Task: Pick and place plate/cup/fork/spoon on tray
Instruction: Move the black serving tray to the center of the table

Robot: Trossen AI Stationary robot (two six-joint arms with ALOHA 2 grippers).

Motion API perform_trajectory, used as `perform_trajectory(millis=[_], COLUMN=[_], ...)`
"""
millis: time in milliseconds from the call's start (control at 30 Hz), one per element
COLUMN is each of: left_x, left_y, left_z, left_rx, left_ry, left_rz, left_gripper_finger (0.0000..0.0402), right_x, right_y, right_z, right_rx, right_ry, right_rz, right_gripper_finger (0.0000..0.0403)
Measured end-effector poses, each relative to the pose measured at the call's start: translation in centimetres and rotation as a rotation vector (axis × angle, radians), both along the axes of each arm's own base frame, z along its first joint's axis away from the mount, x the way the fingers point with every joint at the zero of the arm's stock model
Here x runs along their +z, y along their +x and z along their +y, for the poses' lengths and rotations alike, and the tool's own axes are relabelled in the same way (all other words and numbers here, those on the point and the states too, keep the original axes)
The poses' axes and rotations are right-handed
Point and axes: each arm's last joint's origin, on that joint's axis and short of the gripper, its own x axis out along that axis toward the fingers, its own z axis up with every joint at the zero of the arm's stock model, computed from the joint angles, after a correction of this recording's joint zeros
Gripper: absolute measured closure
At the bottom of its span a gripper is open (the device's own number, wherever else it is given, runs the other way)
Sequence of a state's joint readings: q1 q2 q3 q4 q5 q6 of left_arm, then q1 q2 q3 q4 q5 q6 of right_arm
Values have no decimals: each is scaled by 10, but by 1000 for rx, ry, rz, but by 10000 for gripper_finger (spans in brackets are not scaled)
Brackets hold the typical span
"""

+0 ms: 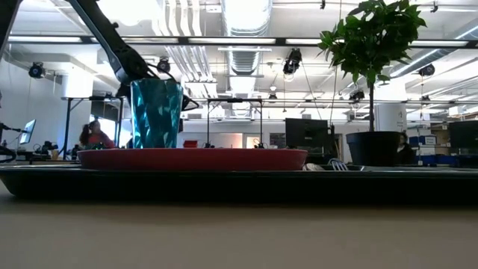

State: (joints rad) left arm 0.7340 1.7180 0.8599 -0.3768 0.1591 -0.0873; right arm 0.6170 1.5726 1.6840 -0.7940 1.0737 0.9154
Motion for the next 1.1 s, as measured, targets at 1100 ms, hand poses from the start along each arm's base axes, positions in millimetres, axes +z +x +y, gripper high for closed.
perform_trajectory(millis=[1100], left_x=[-6], left_y=[20], left_z=[-46], left_rx=[-85], left_ry=[-101], left_rz=[67], left_gripper_finger=[402], right_x=[-1], right_y=[0], right_z=[0], right_rx=[10], right_ry=[-5], right_rz=[12], right_gripper_finger=[394])
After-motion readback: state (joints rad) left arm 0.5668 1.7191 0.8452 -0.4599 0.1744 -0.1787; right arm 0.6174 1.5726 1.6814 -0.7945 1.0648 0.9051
